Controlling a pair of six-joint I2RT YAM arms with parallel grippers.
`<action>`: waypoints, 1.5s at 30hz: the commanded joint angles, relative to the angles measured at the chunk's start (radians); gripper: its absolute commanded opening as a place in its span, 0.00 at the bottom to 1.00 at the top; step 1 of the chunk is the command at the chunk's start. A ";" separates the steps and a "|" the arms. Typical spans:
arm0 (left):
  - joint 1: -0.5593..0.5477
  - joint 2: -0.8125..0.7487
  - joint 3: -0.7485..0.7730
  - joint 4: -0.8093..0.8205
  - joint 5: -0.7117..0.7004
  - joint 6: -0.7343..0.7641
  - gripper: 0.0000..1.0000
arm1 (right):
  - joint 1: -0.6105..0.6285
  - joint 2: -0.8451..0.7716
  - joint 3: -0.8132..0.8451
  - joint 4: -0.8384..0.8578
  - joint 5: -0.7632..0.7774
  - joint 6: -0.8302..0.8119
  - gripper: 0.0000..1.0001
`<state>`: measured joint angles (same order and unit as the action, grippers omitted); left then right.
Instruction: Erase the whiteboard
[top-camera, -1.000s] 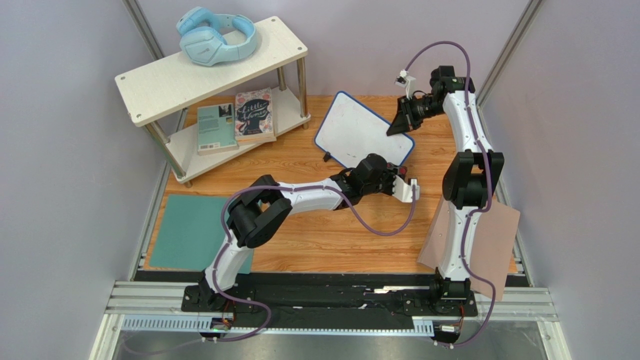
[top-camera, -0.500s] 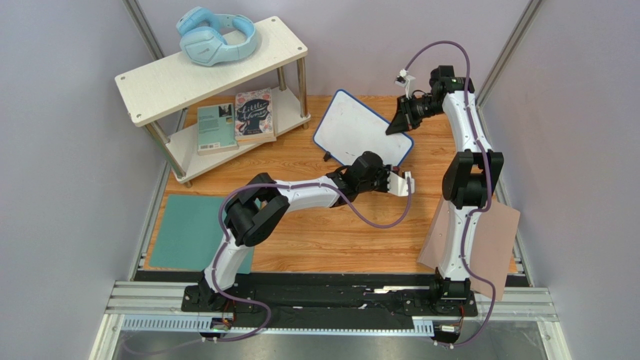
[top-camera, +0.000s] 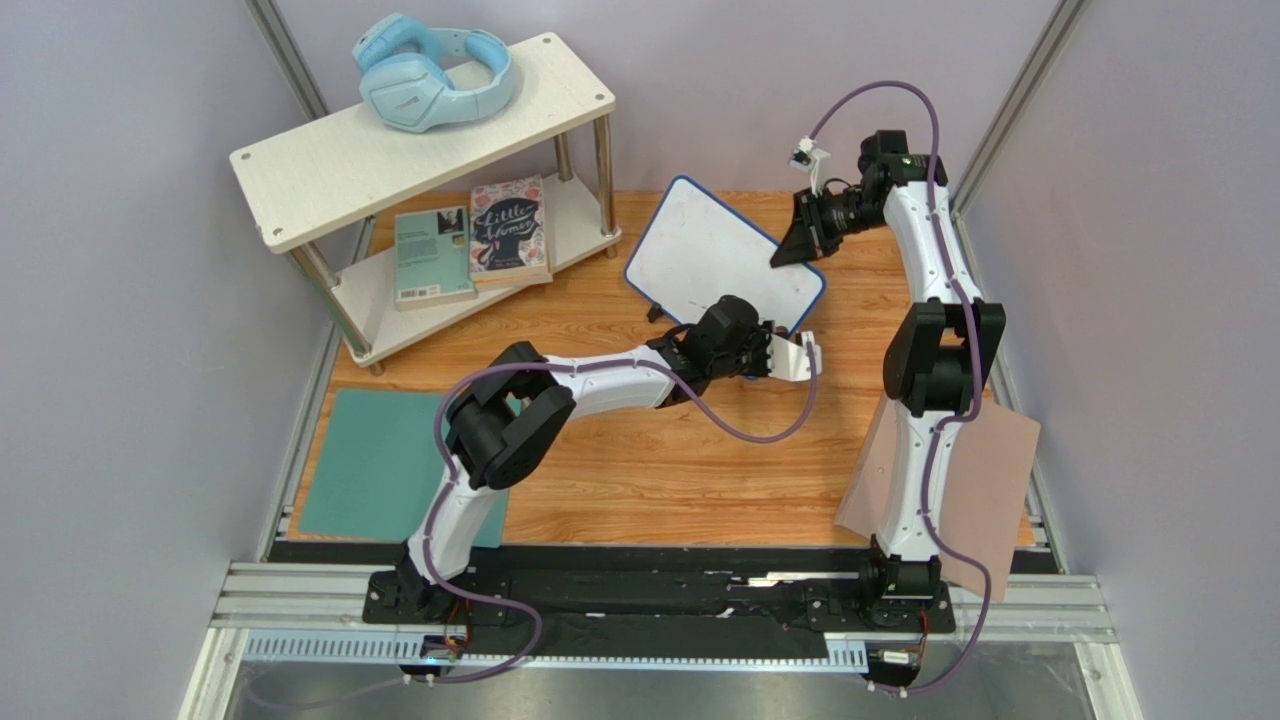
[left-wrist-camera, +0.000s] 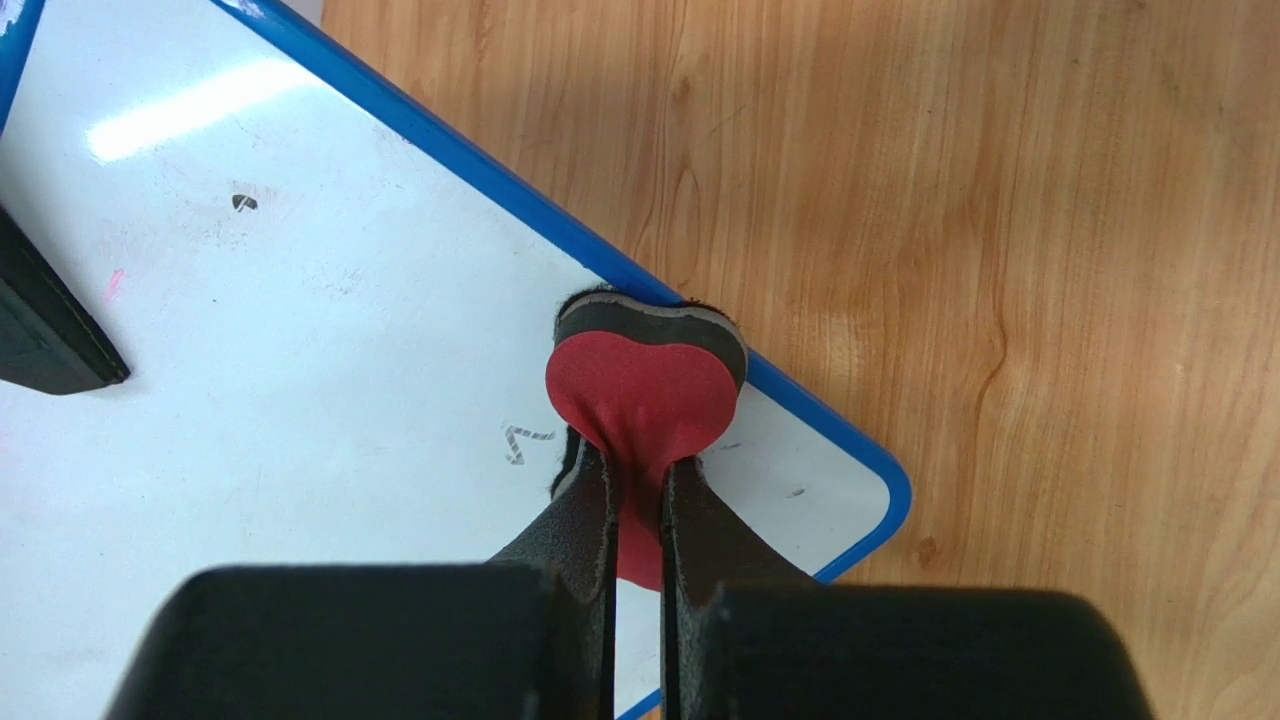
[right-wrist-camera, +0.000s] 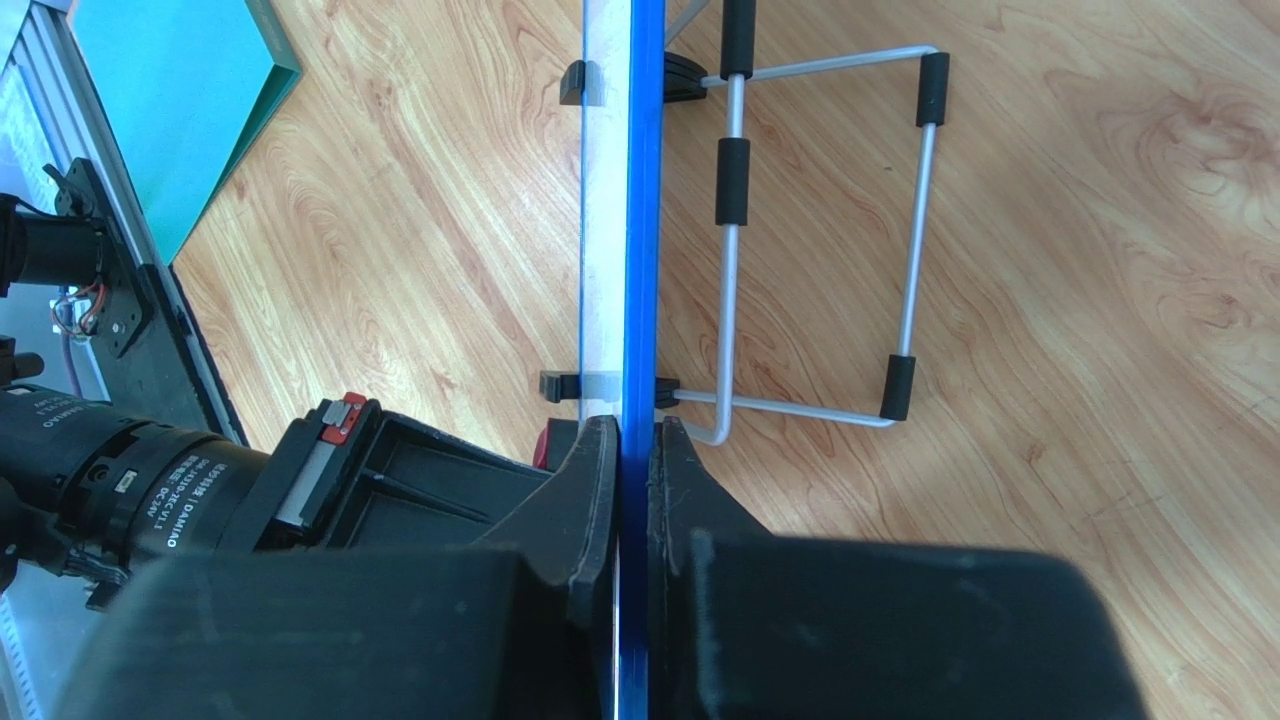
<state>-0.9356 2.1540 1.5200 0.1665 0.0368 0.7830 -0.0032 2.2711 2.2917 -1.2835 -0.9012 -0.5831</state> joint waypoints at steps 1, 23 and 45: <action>0.095 0.035 -0.032 -0.113 -0.146 -0.010 0.00 | 0.045 0.056 -0.020 -0.175 0.117 -0.067 0.00; 0.066 -0.005 0.037 -0.187 -0.043 0.005 0.00 | 0.046 0.062 -0.021 -0.157 0.096 -0.044 0.00; 0.098 0.072 0.212 -0.124 -0.034 0.004 0.00 | 0.046 0.057 -0.023 -0.166 0.108 -0.057 0.00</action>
<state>-0.8940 2.2131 1.8069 -0.0326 0.0147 0.7712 -0.0044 2.2757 2.2917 -1.2713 -0.8879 -0.5461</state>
